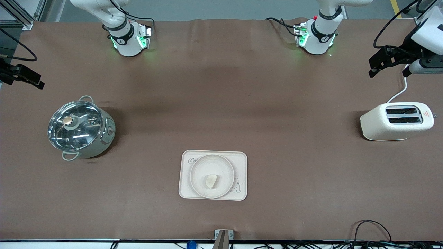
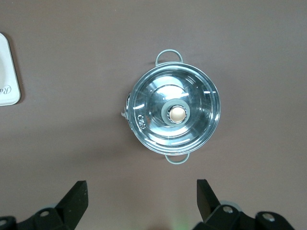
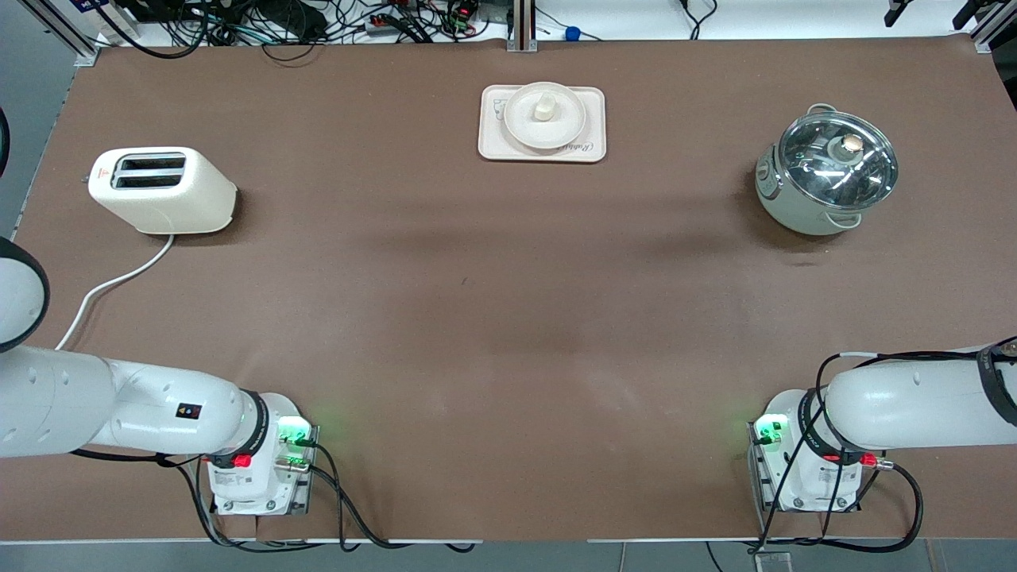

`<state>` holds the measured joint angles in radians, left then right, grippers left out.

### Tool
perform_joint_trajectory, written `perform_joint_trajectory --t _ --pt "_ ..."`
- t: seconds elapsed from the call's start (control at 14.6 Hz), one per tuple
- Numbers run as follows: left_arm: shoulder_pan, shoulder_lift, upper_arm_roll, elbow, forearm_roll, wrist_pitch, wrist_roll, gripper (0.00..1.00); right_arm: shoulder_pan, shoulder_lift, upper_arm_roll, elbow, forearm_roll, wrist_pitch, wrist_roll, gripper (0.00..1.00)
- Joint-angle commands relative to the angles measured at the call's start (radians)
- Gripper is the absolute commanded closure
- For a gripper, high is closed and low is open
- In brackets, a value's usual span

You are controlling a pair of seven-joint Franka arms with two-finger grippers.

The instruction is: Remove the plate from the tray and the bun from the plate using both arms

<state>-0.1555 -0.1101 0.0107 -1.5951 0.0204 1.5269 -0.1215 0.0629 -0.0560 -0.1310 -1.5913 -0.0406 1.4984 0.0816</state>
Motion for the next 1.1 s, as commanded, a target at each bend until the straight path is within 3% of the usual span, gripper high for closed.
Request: perform_joint_trajectory --t 0.0,0.14,0.41,0.55,0.82,1.03 --pt "-0.001 0.007 -0.001 0.024 0.013 -0.022 0.008 0.0 -0.008 -0.01 0.011 -0.015 0.002 0.017 -0.003 0.0" --pt "-0.001 0.009 -0.001 0.024 0.013 -0.022 0.008 0.0 -0.005 -0.01 0.013 -0.013 0.005 0.02 -0.003 0.0" --pt "0.005 0.009 -0.001 0.026 0.004 -0.022 0.011 0.0 0.021 0.042 0.017 -0.009 0.134 0.077 -0.003 0.0" --pt "0.005 0.009 0.0 0.024 0.004 -0.022 0.013 0.0 0.081 0.126 0.018 -0.009 0.183 0.141 0.013 0.0" --pt "0.007 0.01 0.0 0.018 0.003 -0.022 0.016 0.0 0.173 0.373 0.019 0.001 0.399 0.319 0.101 0.0" --pt "0.007 0.027 0.0 0.018 0.003 -0.02 0.014 0.0 0.235 0.591 0.019 0.109 0.476 0.407 0.102 0.0"
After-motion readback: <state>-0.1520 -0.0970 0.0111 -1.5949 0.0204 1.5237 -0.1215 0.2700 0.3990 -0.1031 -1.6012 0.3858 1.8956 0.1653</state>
